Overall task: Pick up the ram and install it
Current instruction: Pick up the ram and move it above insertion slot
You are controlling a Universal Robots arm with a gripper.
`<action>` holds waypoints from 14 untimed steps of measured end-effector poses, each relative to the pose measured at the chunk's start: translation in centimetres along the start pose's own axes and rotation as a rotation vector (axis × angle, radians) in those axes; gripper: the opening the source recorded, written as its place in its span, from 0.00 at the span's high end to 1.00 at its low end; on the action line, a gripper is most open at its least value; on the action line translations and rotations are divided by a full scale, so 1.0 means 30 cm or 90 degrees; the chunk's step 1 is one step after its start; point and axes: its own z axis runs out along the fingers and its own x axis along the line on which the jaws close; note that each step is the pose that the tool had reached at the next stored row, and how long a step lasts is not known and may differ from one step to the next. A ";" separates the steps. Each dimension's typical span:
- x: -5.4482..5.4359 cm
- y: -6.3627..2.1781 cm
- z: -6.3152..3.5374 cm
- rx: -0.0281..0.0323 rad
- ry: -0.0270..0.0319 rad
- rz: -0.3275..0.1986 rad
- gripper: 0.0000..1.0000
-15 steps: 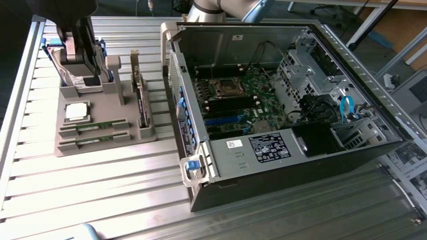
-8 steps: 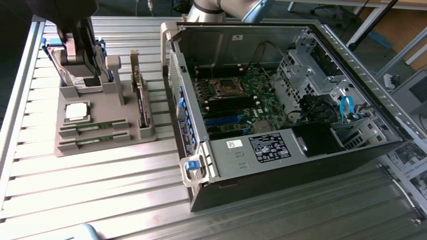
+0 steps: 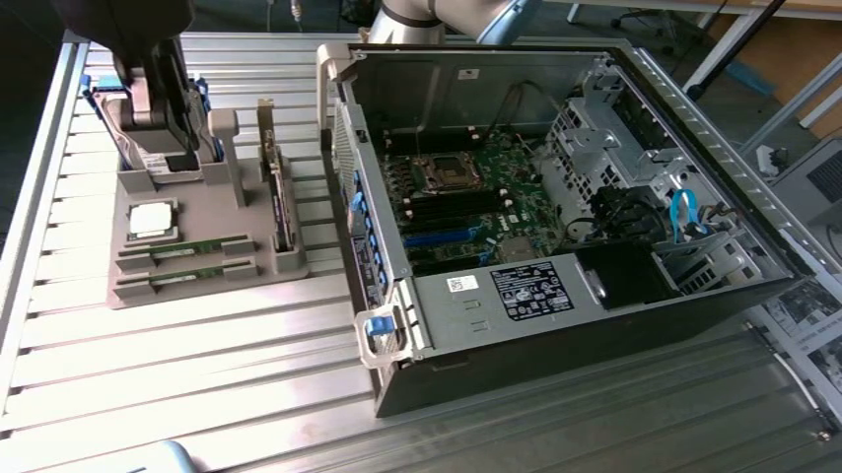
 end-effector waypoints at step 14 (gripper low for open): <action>0.000 0.000 0.011 0.0000 0.0000 0.000 0.70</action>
